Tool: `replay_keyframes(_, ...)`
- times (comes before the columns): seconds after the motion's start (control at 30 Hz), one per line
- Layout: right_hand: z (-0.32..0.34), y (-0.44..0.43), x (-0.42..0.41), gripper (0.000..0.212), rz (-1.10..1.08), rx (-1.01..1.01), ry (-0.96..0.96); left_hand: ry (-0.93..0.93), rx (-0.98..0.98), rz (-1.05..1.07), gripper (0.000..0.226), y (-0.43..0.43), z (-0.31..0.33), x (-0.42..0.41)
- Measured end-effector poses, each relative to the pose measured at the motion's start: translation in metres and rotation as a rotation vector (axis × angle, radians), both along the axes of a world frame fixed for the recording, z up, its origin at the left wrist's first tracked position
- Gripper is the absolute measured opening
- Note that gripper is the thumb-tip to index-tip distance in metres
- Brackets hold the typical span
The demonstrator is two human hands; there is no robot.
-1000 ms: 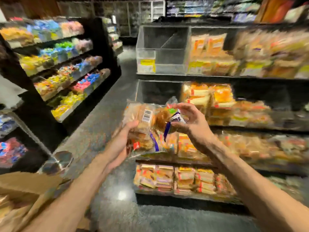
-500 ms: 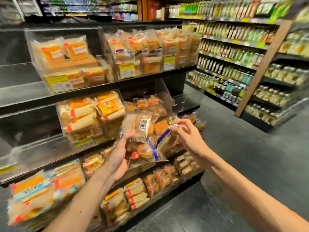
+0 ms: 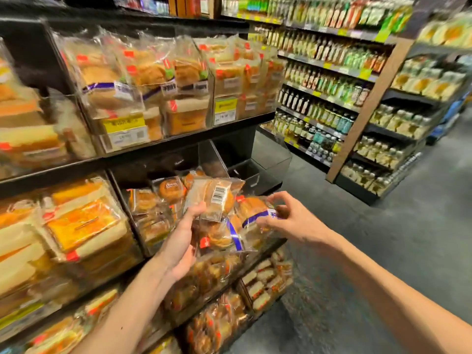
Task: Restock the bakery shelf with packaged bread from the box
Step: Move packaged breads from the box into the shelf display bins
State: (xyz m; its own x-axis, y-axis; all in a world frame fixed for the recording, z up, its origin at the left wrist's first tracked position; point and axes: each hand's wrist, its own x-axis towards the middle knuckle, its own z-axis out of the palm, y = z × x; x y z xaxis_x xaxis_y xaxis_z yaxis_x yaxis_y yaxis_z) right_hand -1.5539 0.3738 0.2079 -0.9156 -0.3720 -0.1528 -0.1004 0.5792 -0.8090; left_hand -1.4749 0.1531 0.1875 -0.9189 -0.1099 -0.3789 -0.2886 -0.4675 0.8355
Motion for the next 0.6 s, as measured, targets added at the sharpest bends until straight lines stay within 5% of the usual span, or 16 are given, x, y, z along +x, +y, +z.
replay_keyframes(0.33, -0.007, -0.018, -0.172, 0.065, -0.043, 0.130, 0.147, 0.016, -0.071, 0.073, 0.050, -0.022, -0.008, -0.136)
replay_keyframes(0.6, -0.077, -0.070, -0.320, 0.064, 0.208, 0.391, 0.144, -0.133, -0.146, 0.244, 0.060, -0.020, -0.027, -0.194)
